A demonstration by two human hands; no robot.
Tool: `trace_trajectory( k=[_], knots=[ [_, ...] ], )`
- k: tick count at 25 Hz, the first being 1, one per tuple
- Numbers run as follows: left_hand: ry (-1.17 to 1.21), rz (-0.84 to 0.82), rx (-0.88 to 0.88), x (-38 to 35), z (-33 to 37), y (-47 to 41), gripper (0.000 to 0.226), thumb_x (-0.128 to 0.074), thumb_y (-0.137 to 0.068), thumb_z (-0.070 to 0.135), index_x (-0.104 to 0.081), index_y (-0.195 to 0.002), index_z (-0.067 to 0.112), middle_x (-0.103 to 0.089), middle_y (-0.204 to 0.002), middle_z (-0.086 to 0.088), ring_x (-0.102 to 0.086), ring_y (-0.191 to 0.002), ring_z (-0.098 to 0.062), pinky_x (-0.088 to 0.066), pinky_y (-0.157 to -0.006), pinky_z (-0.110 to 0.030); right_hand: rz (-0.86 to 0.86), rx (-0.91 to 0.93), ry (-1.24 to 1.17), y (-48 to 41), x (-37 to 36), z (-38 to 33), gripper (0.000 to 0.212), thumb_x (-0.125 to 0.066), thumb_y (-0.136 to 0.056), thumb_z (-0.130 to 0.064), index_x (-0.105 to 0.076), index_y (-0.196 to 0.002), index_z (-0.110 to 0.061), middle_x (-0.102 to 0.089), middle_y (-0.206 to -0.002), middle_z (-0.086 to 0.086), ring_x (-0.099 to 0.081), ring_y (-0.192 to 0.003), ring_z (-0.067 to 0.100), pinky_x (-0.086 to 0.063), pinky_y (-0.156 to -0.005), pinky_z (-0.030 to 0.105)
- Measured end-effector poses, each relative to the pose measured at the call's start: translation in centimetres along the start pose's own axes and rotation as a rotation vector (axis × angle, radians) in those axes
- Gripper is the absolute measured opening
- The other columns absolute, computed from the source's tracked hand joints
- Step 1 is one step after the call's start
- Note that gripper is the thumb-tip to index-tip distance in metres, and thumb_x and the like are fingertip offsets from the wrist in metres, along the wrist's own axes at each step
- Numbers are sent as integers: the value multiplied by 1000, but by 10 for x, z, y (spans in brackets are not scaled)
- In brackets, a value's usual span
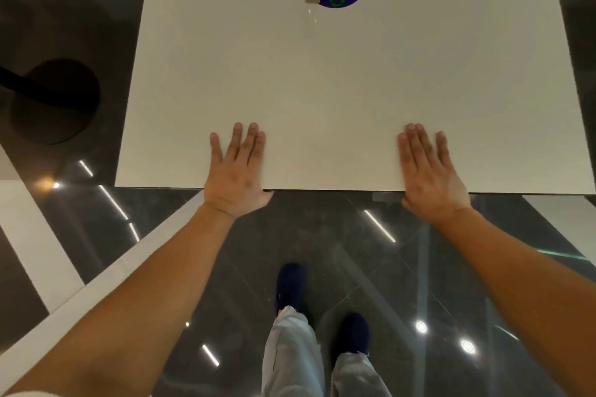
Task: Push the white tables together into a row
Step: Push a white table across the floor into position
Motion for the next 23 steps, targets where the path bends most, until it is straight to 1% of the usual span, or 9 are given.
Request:
trace_trajectory(
  k=[3,6,8,10,12,14,17,19,23],
  knots=[
    [49,76,-41,2,-36,-1,115,-81,-65,52,-27,-149,-4,-29,-158,-23,-22,-146,-43,-14,-111,-73,-39,-13,12,-7,-10,-35,107,-64,-82,-27,13,-148,9,4,-160,31,9,-148,44,0,-118,63],
    [61,66,-47,-2,-47,-5,116,-83,-63,49,-26,-150,-3,-27,-158,-22,-20,-147,-42,-12,-113,-71,-28,-37,37,-12,-11,-42,102,-57,-86,-26,16,-148,8,10,-160,29,15,-148,42,1,-118,62],
    [66,13,-43,-6,-45,-5,118,-78,-65,55,-19,-151,0,-24,-160,-19,-15,-148,-39,-7,-115,-68,-39,-37,33,-9,-11,-38,104,-59,-83,-26,15,-149,8,12,-160,28,16,-148,41,4,-119,61],
    [53,-28,-42,-7,-43,-3,121,-72,-67,61,-10,-153,3,-18,-162,-17,-9,-150,-37,-5,-116,-67,-61,-46,38,-7,-11,-36,108,-60,-82,-27,18,-148,6,20,-157,26,22,-147,39,8,-119,59],
    [16,-104,-21,-4,-43,-2,124,-64,-71,67,6,-154,7,-6,-165,-15,1,-151,-34,-2,-117,-65,-104,-58,2,-7,-6,-40,111,-61,-81,-26,24,-147,5,26,-155,24,27,-145,37,10,-119,57],
    [33,-174,38,1,-39,0,124,-60,-75,68,18,-152,8,8,-165,-14,13,-150,-33,2,-116,-66,-127,-92,-17,-5,0,-43,112,-60,-81,-25,28,-145,4,27,-156,24,28,-145,36,9,-120,55],
    [133,-347,139,20,-17,3,123,-56,-80,66,28,-148,8,25,-161,-15,24,-147,-36,6,-115,-66,-195,-151,-95,3,14,-53,110,-57,-84,-29,29,-146,1,29,-157,22,28,-145,35,5,-121,53],
    [210,-412,175,33,4,7,115,-55,-84,61,25,-150,11,26,-161,-15,23,-147,-37,1,-117,-65,-234,-153,-134,12,22,-64,104,-53,-88,-29,29,-146,-2,27,-159,20,25,-147,34,4,-122,52],
    [290,-532,136,64,60,16,92,-50,-92,48,7,-156,14,16,-164,-14,11,-150,-36,-7,-119,-62,-330,-83,-177,33,35,-65,93,-49,-93,-25,20,-151,-7,19,-162,16,15,-150,31,0,-122,51]
  ],
)
Point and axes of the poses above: each hand's wrist, its own y-axis away from the middle knuckle, its own x-axis out of the back of the hand, z = x × y, the point moved 4 cm from there along -y, towards the middle knuckle
